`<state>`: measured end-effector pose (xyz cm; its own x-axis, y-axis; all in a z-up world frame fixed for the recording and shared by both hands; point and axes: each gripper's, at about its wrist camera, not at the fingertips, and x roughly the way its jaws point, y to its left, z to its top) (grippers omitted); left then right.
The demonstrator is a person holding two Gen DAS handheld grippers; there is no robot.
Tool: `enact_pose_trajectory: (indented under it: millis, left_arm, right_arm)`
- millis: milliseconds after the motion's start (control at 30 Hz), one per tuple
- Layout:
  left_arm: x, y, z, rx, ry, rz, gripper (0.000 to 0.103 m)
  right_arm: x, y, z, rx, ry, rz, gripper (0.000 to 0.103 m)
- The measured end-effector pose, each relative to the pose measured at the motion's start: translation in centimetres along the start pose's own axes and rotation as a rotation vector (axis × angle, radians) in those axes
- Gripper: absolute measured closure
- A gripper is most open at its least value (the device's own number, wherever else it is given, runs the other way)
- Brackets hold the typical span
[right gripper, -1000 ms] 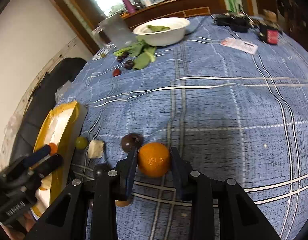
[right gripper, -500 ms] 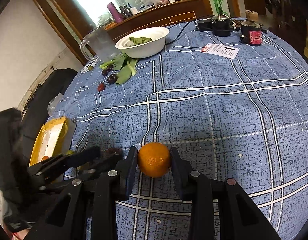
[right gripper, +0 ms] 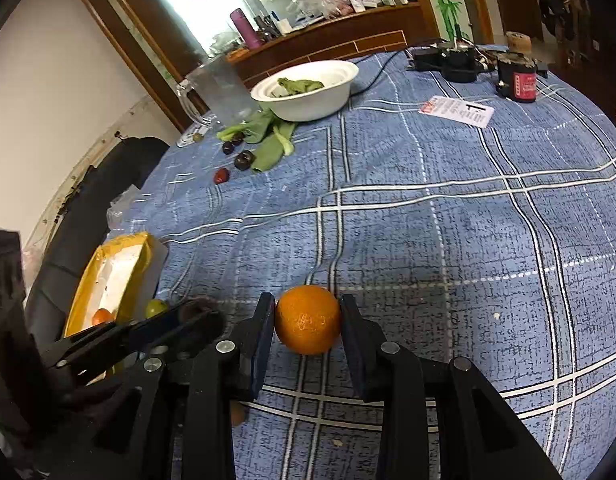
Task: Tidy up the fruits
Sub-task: 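Grasp a mandarin with the right tool while the left tool grasps a dark plum, then carry the mandarin and dark plum into the white tray and open both tools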
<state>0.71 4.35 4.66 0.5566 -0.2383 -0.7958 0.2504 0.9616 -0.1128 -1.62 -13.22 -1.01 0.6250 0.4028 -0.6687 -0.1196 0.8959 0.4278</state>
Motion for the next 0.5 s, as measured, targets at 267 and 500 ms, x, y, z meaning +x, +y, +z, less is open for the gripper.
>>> enact_pose_trajectory:
  millis: [267, 500]
  left_arm:
    - [-6.7, 6.8, -3.1, -0.21, -0.075, 0.034, 0.082]
    - [-11.2, 14.3, -7.4, -0.365, -0.126, 0.206, 0.081]
  right_arm:
    - [-0.2, 2.0, -0.8, -0.073, -0.025, -0.003, 0.068]
    - [-0.4, 4.3, -1.6, -0.099, -0.024, 0.006, 0.068]
